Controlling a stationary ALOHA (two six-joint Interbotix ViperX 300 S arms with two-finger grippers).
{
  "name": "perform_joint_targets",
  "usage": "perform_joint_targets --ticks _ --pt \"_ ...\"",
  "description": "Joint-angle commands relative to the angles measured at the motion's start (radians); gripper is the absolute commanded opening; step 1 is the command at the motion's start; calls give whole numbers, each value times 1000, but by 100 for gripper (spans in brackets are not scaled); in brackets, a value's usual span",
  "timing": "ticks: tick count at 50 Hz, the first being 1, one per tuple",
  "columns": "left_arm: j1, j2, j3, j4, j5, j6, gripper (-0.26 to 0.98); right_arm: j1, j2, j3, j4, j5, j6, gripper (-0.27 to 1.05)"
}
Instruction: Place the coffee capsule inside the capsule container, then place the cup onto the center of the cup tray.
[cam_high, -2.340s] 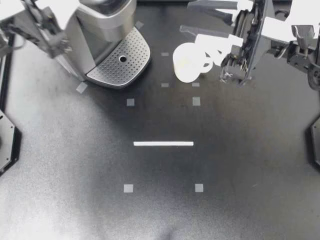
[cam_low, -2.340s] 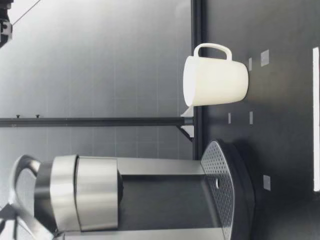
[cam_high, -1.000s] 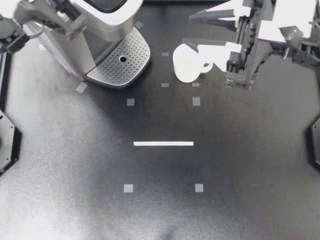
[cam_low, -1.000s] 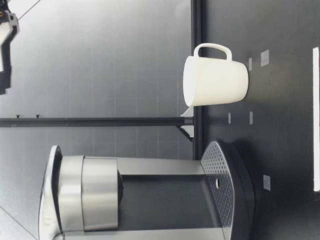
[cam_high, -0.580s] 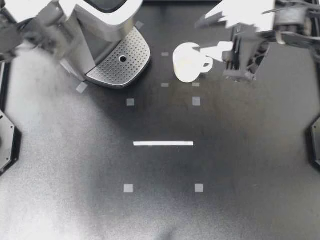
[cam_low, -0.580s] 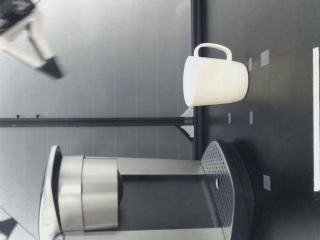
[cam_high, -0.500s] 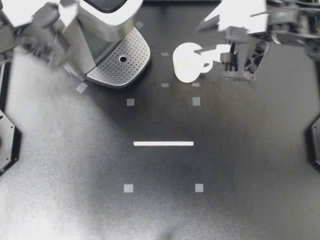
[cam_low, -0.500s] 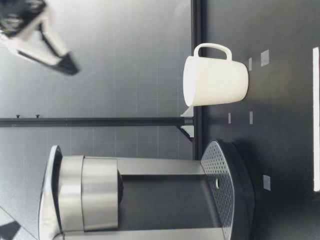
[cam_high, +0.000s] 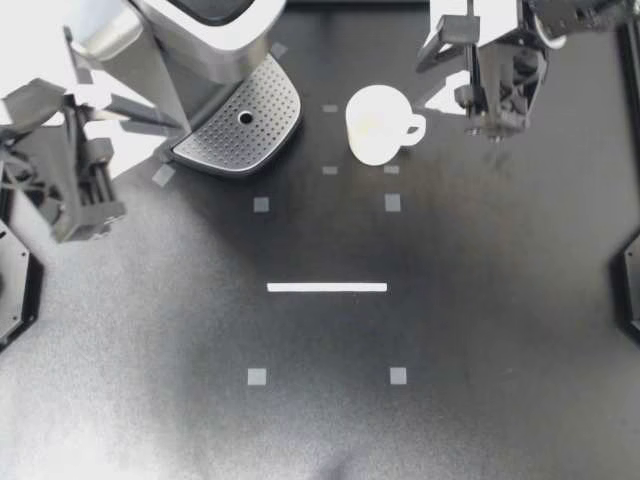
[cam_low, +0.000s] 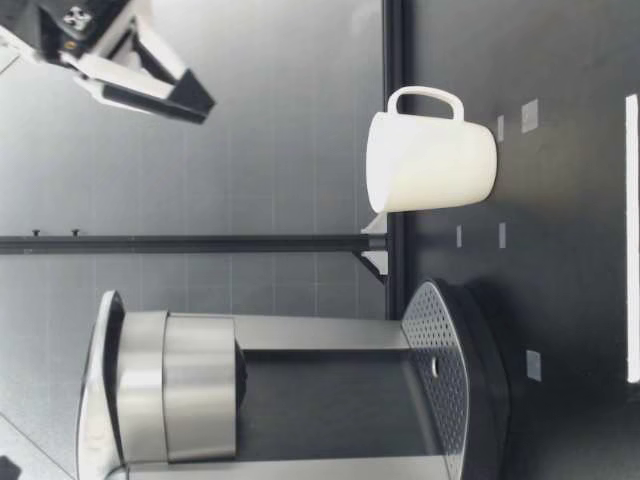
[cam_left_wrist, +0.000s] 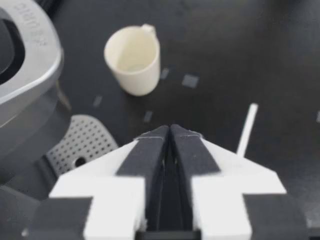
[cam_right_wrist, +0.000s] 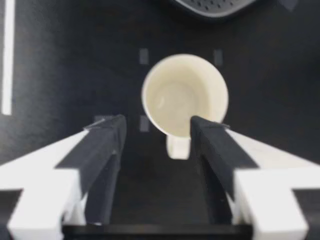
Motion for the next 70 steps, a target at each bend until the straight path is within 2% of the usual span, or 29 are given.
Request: perform_joint_targets --ticks 1,18,55,70 --pt "-8 -23 0 -8 -34 2 18 -29 2 -12 8 0 -12 56" --pt "-9 -67 20 3 -67 11 18 -54 63 66 5 -83 -60 63" --pt "-9 -143 -25 206 -74 -11 18 -54 193 144 5 -252 -61 63" --pt "-9 -169 -15 250 -75 -40 18 -54 225 163 9 -287 -60 63"
